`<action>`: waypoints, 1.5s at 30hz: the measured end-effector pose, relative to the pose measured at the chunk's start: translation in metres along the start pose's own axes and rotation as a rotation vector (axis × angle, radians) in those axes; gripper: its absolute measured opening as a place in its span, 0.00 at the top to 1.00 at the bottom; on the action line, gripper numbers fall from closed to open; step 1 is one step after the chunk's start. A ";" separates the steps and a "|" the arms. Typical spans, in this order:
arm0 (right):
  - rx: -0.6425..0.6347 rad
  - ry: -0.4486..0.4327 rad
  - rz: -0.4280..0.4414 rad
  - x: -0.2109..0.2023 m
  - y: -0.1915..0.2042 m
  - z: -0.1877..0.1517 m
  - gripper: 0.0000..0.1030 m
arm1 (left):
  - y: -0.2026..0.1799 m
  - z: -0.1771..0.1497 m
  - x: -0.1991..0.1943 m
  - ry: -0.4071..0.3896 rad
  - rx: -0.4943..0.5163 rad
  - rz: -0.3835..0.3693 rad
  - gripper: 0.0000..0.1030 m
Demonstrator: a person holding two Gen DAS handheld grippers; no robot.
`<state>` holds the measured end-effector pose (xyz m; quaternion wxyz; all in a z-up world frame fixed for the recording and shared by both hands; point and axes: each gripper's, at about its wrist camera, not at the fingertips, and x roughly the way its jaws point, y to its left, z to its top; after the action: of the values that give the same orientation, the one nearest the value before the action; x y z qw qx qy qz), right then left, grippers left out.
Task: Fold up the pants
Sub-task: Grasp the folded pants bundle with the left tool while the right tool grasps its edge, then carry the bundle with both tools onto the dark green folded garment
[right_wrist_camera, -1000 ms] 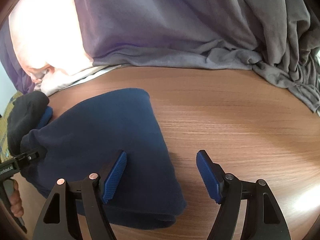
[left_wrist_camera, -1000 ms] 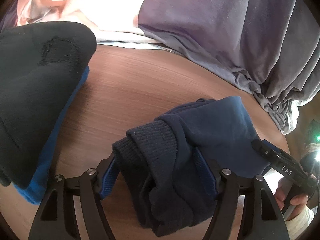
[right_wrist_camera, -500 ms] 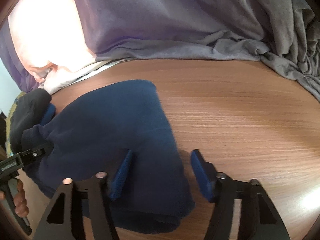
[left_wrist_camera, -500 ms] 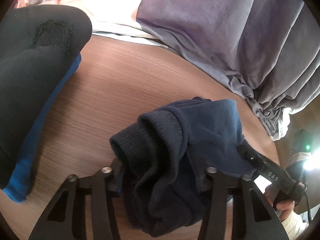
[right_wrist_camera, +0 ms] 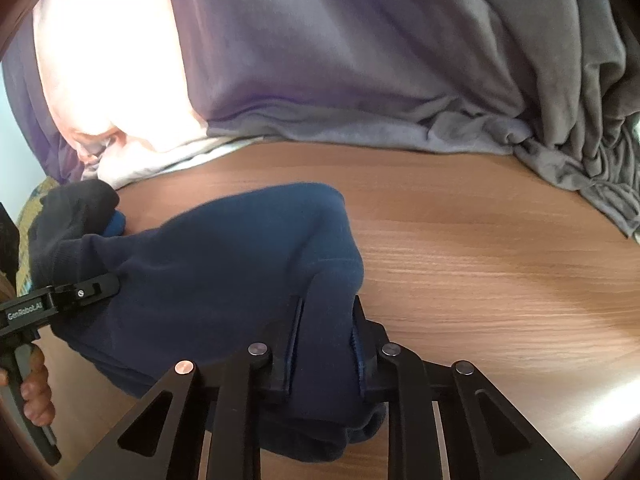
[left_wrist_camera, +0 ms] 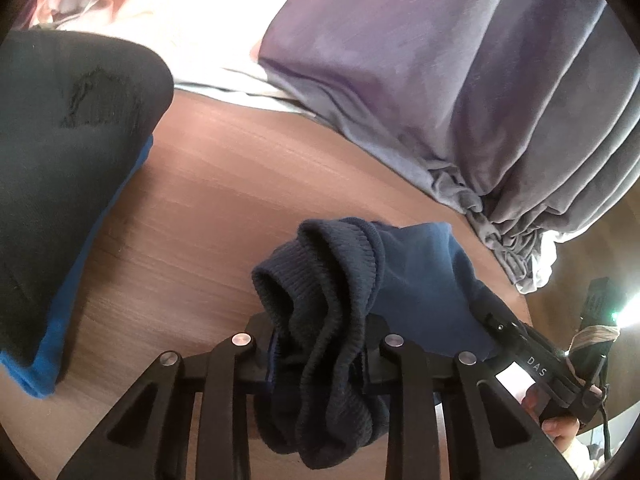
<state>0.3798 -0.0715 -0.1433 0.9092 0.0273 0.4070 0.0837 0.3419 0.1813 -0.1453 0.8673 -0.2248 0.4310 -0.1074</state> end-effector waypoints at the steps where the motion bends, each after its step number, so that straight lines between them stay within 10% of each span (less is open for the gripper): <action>1: -0.003 -0.008 -0.003 -0.005 0.001 0.001 0.79 | -0.003 -0.001 -0.003 -0.004 0.003 -0.003 0.73; 24: -0.117 -0.260 0.138 -0.130 0.053 0.009 0.79 | -0.041 -0.020 -0.165 -0.273 0.074 0.114 0.74; 45: -0.022 -0.386 0.002 -0.133 0.258 0.020 0.79 | 0.116 0.087 -0.249 -0.233 0.266 -0.038 0.74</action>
<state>0.2737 0.1594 -0.0021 0.9705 0.0332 0.2242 0.0821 0.2597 0.4036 0.0181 0.9312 -0.1271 0.3055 -0.1530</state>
